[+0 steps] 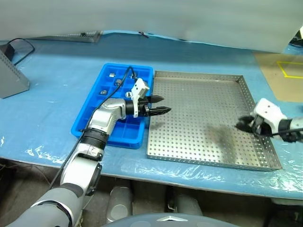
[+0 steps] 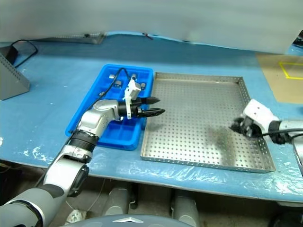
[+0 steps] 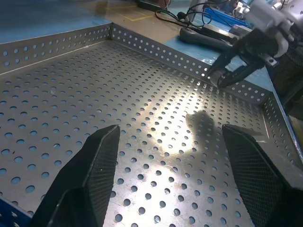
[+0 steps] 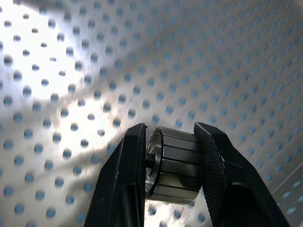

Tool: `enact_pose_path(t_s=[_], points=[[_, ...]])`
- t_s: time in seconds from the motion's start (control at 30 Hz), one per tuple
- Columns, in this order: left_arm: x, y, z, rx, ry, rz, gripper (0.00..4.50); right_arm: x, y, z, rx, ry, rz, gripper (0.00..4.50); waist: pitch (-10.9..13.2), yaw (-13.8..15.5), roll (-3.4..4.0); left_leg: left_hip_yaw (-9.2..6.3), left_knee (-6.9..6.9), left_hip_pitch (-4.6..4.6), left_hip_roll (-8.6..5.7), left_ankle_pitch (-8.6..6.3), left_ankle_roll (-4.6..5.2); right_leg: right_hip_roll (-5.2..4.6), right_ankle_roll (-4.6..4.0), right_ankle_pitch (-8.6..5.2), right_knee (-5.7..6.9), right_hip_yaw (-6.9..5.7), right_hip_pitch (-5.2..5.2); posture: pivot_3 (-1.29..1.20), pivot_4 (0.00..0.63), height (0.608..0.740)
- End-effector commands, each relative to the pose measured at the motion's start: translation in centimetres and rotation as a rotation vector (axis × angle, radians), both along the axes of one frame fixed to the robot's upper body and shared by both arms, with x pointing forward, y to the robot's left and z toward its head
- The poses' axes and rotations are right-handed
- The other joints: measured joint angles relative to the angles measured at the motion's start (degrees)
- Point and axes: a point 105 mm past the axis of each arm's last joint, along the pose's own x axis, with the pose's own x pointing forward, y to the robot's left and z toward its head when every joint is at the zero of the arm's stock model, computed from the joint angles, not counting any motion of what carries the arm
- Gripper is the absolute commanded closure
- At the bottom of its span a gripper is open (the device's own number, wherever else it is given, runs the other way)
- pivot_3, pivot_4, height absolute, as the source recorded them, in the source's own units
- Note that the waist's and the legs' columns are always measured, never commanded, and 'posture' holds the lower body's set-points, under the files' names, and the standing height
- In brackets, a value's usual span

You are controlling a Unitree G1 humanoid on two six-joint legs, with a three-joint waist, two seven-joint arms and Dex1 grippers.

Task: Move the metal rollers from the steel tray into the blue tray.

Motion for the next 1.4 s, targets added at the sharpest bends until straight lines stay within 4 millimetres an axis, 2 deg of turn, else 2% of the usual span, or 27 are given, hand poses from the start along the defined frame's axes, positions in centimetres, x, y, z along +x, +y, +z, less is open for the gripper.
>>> enact_pose_path(t_s=[0.03, 0.2, 0.3, 0.5, 0.63, 0.73, 0.8, 0.93, 1.1, 1.23, 1.4], points=[[0.3, 1.6, 3.8, -0.062, -0.103, 0.006, 0.88, 0.2, 3.7, 3.6, 0.084, -0.115, 0.085, 3.34, 0.0, 0.04, 0.0, 0.0, -0.06, 0.0, 0.01, 0.02, -0.02, 0.01, 0.0, 0.0, 0.0, -0.01, -0.03, 0.03, 0.15, 0.74], [2.2, 6.6, 6.5, -0.041, -0.203, 0.154, 0.88, 0.2, 9.7, 4.1, 0.152, -0.153, 0.238, 3.34, 0.0, 0.16, 0.05, 0.0, -0.21, -0.03, 0.08, 0.07, -0.12, 0.05, 0.0, -0.01, 0.0, -0.03, -0.16, 0.11, 0.15, 0.74], [2.5, 9.6, 7.4, -0.006, -0.241, 0.23, 0.88, 1.3, 12.7, 3.9, 0.208, -0.174, 0.299, 3.34, 0.03, 0.0, 0.06, 0.0, -0.21, -0.02, 0.07, 0.13, -0.24, 0.04, 0.0, -0.01, 0.07, -0.02, -0.2, 0.17, 0.15, 0.74], [0.2, 12.8, 6.2, 0.074, -0.215, 0.298, 0.88, 4.7, 17.3, 4.2, 0.294, -0.222, 0.363, 3.34, 0.03, 1.52, 0.11, -0.05, -0.36, -0.03, 0.06, 0.12, -0.61, 0.01, -0.02, -0.01, 0.16, -0.01, -0.28, 0.34, 0.15, 0.74], [-1.8, 14.5, 5.3, 0.101, -0.183, 0.361, 0.88, 6.4, 20.0, 3.4, 0.293, -0.224, 0.418, 3.34, 0.06, 3.05, 0.05, -0.06, -0.3, -0.32, 0.09, 0.17, -0.68, 0.01, -0.09, -0.05, 0.43, -0.03, -0.67, 0.44, 0.15, 0.74], [-3.5, 15.3, 4.7, 0.111, -0.156, 0.403, 0.88, 5.5, 23.1, 3.3, 0.35, -0.178, 0.537, 3.34, 0.08, 4.43, 0.02, -0.11, -0.16, -0.63, 0.08, 0.23, -0.77, -0.02, -0.26, -0.15, 1.01, -0.03, -1.18, 0.5, 0.15, 0.74], [-4.2, 15.7, 4.2, 0.109, -0.132, 0.431, 0.88, 4.2, 24.7, 3.7, 0.431, -0.11, 0.61, 3.34, 0.1, 5.71, 0.04, -0.17, -0.19, -0.69, 0.17, 0.32, -0.91, 0.03, -0.3, -0.18, 1.09, -0.07, -1.29, 0.52, 0.15, 0.74], [-5.3, 15.4, 3.1, 0.104, -0.086, 0.44, 0.88, 2.8, 25.6, 2.7, 0.475, 0.023, 0.664, 3.34, 0.1, 7.97, 0.04, -0.22, -0.17, -0.6, 0.22, 0.41, -1.07, 0.09, -0.33, -0.19, 1.15, -0.05, -1.23, 0.55, 0.15, 0.74], [-5.6, 14.8, 2.7, 0.096, -0.063, 0.436, 0.88, 1.6, 26.0, 2.4, 0.55, 0.14, 0.669, 3.34, 0.11, 11.09, 0.04, -0.25, -0.32, -0.21, 0.22, 0.55, -1.32, 0.12, -0.29, -0.21, 1.32, 0.08, -1.02, 0.55, 0.15, 0.74], [-5.4, 13.9, 2.4, 0.085, -0.052, 0.424, 0.88, 2.7, 25.8, -0.5, 0.53, 0.17, 0.572, 3.34, 0.1, 12.69, 0.03, -0.25, -0.63, 0.16, 0.21, 0.69, -1.56, 0.21, 0.0, -0.38, 1.39, 0.25, -0.92, 0.54, 0.15, 0.74], [-5.4, 13.1, 2.4, 0.076, -0.048, 0.401, 0.88, 2.9, 25.1, -1.6, 0.518, 0.187, 0.534, 3.34, 0.1, 13.96, 0.03, -0.24, -0.8, 0.13, 0.18, 0.79, -1.71, 0.27, -0.25, -0.23, 1.4, 0.3, -1.03, 0.52, 0.15, 0.74]])
